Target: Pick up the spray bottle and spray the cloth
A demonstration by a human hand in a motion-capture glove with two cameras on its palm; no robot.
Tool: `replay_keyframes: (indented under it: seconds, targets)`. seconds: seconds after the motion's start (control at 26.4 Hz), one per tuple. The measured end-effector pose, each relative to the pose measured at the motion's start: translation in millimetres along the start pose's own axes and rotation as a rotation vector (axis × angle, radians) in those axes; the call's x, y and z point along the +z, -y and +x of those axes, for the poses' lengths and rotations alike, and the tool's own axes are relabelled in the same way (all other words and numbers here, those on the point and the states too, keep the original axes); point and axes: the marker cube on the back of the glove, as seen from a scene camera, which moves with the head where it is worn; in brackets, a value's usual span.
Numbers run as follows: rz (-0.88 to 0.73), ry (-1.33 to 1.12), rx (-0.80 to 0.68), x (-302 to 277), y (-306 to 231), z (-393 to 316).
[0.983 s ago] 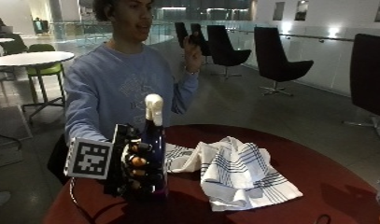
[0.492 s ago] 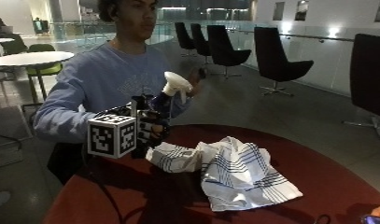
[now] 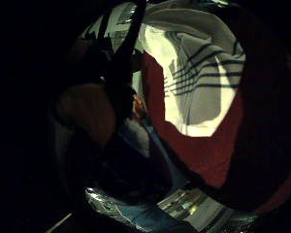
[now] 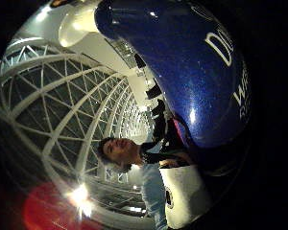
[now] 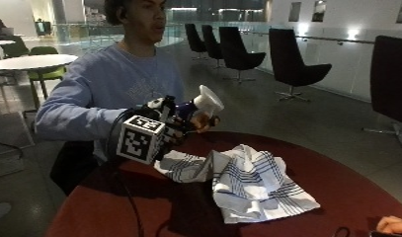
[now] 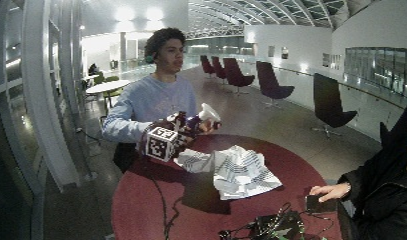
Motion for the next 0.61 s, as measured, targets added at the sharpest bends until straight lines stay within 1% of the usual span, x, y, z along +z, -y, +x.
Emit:
replay_keyframes:
  seconds: [0.26,0.61]
  targets:
    - [-0.005,0.019,0.056,3.8,3.5,6.4]
    - [0.003,0.022,0.086,3.5,2.0,7.3]
